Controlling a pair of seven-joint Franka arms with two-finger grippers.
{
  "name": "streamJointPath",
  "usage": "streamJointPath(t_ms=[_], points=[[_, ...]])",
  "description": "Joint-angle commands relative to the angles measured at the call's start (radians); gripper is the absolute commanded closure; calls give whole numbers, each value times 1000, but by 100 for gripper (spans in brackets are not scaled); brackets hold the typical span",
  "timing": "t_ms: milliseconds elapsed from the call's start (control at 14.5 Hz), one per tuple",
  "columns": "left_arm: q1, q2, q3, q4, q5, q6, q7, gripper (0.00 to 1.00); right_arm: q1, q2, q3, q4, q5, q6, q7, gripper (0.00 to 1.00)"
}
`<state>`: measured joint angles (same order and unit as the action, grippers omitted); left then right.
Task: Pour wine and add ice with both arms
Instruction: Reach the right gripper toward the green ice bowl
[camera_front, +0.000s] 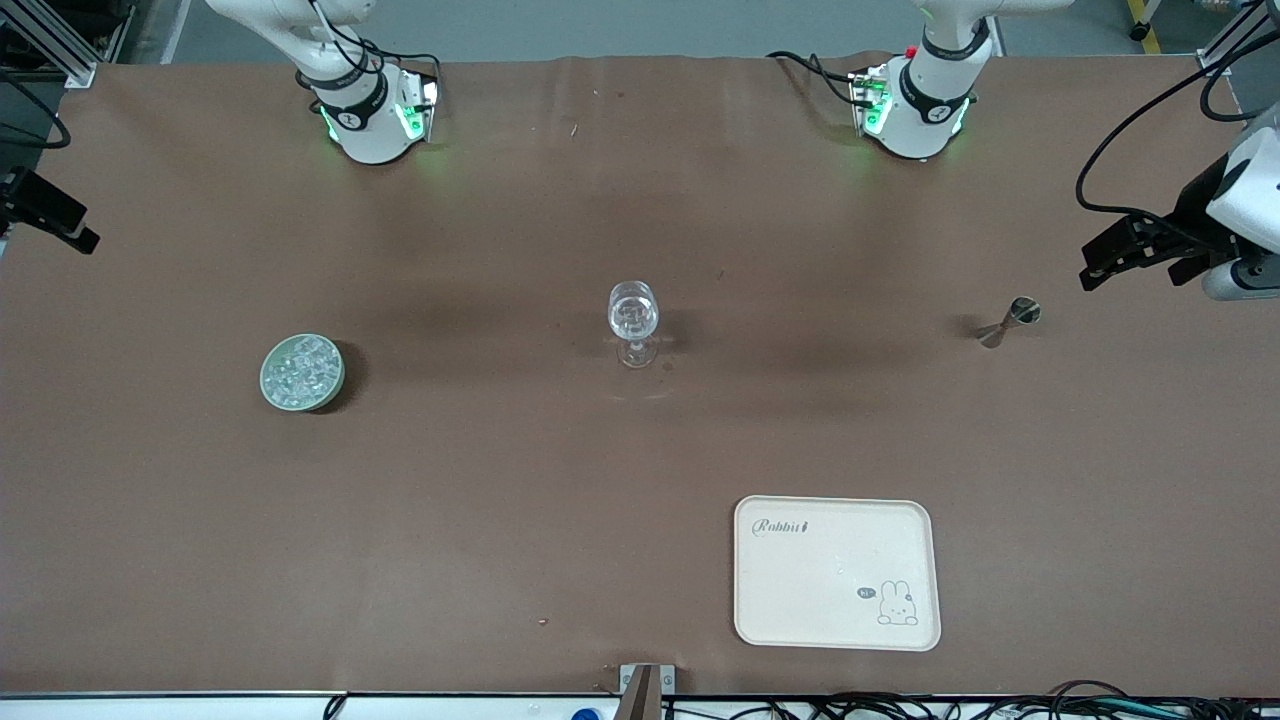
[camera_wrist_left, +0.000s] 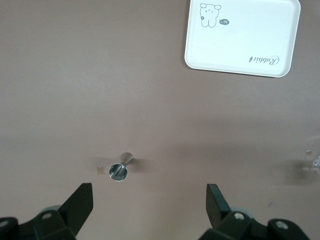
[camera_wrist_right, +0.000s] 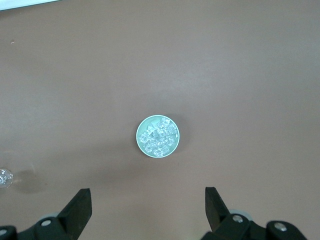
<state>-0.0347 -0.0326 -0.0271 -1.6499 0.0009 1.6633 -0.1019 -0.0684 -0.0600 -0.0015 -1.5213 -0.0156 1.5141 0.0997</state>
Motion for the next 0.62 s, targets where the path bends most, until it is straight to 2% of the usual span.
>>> streamJointPath(t_ms=[0, 414, 552], points=[[4, -7, -7, 2, 8, -8, 11, 0, 12, -17, -12, -19, 6, 12, -26, 0], [13, 0, -2, 4, 4, -17, -10, 0, 16, -17, -11, -16, 8, 6, -29, 0], [77, 0, 1, 5, -12, -17, -12, 0, 16, -17, -11, -26, 6, 3, -31, 0]])
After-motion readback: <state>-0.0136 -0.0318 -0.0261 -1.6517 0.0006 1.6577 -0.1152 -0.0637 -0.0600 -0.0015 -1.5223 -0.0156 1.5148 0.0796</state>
